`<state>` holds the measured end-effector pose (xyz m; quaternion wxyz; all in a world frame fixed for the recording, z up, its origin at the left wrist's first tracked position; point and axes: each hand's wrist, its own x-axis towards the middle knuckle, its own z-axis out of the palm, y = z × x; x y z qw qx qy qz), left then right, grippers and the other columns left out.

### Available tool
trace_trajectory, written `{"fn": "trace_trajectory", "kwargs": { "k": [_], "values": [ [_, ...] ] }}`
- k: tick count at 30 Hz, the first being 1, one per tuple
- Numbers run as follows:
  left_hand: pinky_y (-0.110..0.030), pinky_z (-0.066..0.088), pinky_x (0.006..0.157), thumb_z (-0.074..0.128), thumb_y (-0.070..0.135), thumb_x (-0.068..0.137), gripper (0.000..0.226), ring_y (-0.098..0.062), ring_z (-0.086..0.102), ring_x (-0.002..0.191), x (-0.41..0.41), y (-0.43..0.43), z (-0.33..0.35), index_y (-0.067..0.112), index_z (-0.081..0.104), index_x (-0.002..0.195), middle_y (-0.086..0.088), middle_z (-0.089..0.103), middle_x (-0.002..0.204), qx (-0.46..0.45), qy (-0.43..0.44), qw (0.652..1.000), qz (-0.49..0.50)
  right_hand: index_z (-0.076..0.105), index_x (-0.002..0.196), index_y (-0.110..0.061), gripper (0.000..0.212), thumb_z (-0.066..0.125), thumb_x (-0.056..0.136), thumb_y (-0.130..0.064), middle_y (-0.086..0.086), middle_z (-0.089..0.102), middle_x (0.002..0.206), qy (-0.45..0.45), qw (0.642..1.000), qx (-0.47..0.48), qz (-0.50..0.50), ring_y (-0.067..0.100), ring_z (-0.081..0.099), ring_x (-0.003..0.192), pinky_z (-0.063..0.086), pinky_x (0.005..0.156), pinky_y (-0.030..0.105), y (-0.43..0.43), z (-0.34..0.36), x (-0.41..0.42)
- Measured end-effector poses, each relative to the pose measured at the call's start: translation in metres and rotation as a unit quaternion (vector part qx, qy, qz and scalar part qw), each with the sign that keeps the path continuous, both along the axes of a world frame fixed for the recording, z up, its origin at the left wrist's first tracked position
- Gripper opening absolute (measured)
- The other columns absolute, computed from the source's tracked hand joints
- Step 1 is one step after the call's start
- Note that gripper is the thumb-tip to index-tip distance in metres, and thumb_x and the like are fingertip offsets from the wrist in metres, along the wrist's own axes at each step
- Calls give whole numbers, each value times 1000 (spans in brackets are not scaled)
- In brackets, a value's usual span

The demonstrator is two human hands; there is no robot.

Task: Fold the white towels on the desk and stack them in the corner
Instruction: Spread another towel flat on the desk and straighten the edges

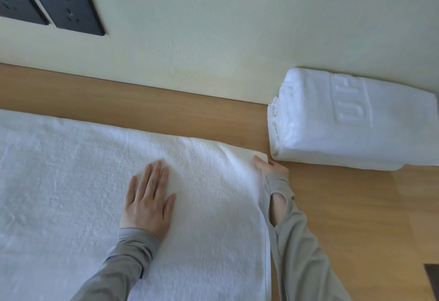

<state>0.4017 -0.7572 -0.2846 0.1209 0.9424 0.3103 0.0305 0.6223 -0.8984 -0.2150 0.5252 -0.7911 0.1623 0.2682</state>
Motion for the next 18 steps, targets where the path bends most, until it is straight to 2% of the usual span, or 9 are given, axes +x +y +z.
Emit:
{"fn": "trace_trajectory", "kwargs": {
  "k": [1,4,7,9,12,14,15,17,18],
  "values": [
    [-48,20,113,14,43,96,62,-25,28,139,0,0,0,9,35,143,-8,32,150,0,-2,1000,0,63,95,-10,12,66,84,-11,-3,57,70,-19,1000,5,6,14,55,66,41,44,4,4,7,-3],
    [-48,21,113,16,42,95,61,-25,30,138,0,-1,1,9,36,142,-8,34,149,3,-6,1000,0,66,85,-5,8,69,78,-5,3,62,74,-204,978,4,31,19,57,74,47,65,23,12,13,-26],
    [-48,21,113,15,42,96,61,-25,30,138,0,0,1,9,35,143,-8,34,149,-1,-6,1000,0,63,80,-10,9,67,74,-4,-8,56,76,-439,878,-3,191,8,52,69,41,70,21,14,8,-81],
    [-47,21,112,14,42,96,62,-25,31,138,0,0,1,8,36,142,-8,33,149,-1,-4,1000,2,58,75,-15,11,58,71,-6,-11,53,75,-463,825,-10,325,10,51,71,40,70,25,7,-4,-115],
    [-47,22,112,13,43,96,62,-26,32,137,0,0,1,7,38,141,-8,35,148,-2,-4,1000,2,61,75,-13,8,62,68,-8,-4,56,76,-404,781,-44,474,14,52,75,38,73,29,-3,-26,-133],
    [-47,21,112,12,43,96,63,-26,32,137,0,0,1,8,38,141,-8,35,149,-3,-5,1000,1,64,79,-14,14,67,75,-28,-3,59,80,-334,806,-17,488,11,53,79,39,78,22,-4,-28,-125],
    [-47,21,112,12,42,96,62,-25,31,137,0,0,1,8,37,142,-7,34,149,-4,-6,1000,1,64,79,-16,22,65,76,-39,-4,60,81,-305,851,16,427,9,54,78,41,75,19,-4,-26,-118],
    [-47,20,113,14,41,95,61,-25,30,138,0,0,1,9,36,142,-7,33,150,-6,-7,1000,1,61,82,-19,31,55,79,-49,-4,59,81,-290,938,8,189,10,56,76,44,69,20,-1,-21,-93],
    [-47,20,113,15,41,95,61,-24,30,138,0,0,1,9,36,143,-6,32,150,-7,-8,1000,2,60,86,-17,28,52,84,-44,-2,58,83,-287,953,-42,91,15,56,80,44,72,24,-1,-20,-76]
  ]
}}
